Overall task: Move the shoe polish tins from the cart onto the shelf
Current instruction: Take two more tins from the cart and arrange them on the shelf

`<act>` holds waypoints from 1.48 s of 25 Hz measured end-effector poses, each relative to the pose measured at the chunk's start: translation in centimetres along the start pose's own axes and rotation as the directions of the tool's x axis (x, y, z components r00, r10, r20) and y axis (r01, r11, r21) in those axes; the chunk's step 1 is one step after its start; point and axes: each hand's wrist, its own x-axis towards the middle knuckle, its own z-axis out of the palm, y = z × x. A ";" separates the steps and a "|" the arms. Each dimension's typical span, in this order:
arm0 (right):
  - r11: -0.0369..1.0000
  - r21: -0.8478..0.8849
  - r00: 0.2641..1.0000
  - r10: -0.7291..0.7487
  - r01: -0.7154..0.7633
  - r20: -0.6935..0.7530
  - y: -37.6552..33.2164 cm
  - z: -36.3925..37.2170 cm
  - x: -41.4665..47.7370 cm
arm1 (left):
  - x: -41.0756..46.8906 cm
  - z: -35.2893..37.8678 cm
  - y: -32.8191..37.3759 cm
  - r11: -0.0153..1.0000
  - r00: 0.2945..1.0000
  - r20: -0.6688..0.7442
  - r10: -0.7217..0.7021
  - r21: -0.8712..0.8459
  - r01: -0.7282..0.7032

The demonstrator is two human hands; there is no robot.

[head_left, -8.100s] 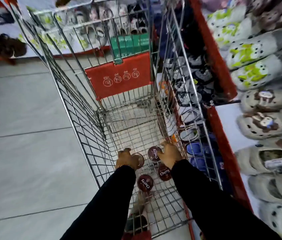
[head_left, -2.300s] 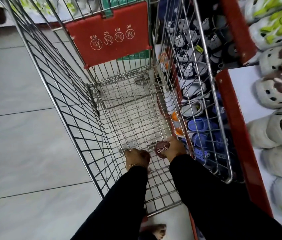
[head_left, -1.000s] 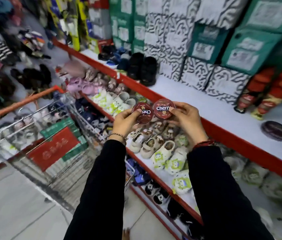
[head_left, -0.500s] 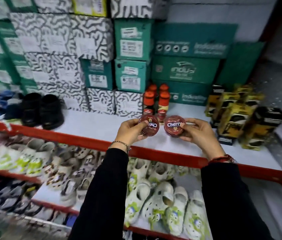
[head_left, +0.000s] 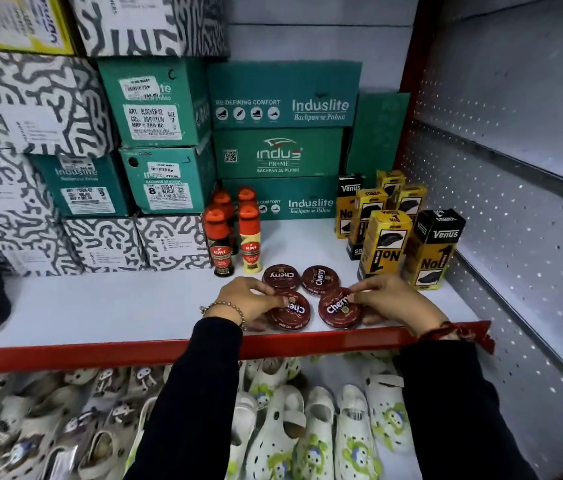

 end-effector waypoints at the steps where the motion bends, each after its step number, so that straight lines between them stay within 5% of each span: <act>1: 1.000 -0.011 1.000 -0.001 0.001 -0.004 0.1 0.0 0.0 | -0.1 -0.2 0.0 0.999 1.000 -0.004 0.003 0.037 -0.003; 12: 0.979 -0.174 0.994 -0.106 0.105 0.001 -0.6 1.2 -1.3 | -1.0 -1.3 0.2 0.994 0.998 0.060 0.005 0.105 -0.011; 17: 0.846 -0.452 0.952 -0.306 0.284 0.025 -0.8 2.1 -0.6 | -1.1 -0.9 1.0 0.890 0.954 0.014 0.300 0.356 -0.285; 21: 0.755 -0.570 0.946 -0.277 0.324 0.170 -0.7 3.6 -0.4 | -1.2 0.5 1.0 0.829 0.937 0.119 0.330 0.438 -0.348; 30: 0.780 -0.497 0.922 -0.357 0.381 0.148 -1.4 2.8 -1.5 | -1.4 0.6 0.9 0.710 0.900 0.016 0.436 0.609 -0.355; 37: 0.796 -0.457 0.917 -0.355 0.397 0.179 -1.1 3.1 -1.4 | -1.6 -0.1 0.5 0.741 0.911 0.122 0.395 0.543 -0.394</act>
